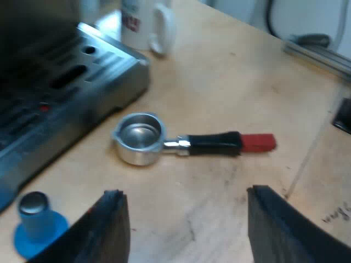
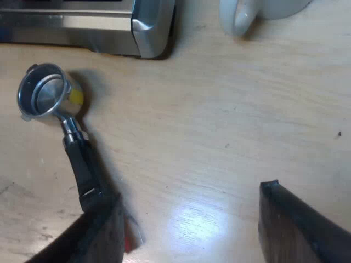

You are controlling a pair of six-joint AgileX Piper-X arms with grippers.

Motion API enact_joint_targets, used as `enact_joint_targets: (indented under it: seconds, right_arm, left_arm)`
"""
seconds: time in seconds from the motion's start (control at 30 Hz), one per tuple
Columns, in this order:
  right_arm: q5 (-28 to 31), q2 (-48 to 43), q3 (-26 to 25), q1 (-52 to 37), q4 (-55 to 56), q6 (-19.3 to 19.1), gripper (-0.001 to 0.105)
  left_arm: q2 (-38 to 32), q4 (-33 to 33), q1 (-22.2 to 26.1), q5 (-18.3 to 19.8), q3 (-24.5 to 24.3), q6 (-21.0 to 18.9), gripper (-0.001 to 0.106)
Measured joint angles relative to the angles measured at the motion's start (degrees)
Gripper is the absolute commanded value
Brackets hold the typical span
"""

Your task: Put the handle in the coffee machine

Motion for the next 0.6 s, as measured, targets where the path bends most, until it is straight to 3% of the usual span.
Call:
enact_joint_targets:
  seconds: [0.17, 0.4, 0.6]
  right_arm:
    - [-0.1, 3.0, -1.2, 0.0, 0.0, -1.0, 0.056]
    - [-0.1, 6.4, -1.1, 0.0, 0.0, -1.0, 0.056]
    - [-0.1, 7.2, -1.1, 0.0, 0.0, -1.0, 0.056]
  left_arm:
    - [3.9, -1.0, -3.5, 1.7, 0.0, 0.0, 0.051]
    - [10.9, -4.1, -12.2, 1.8, 0.0, 2.1, 0.051]
    - [12.8, -4.8, -15.5, 1.8, 0.0, 3.3, 0.051]
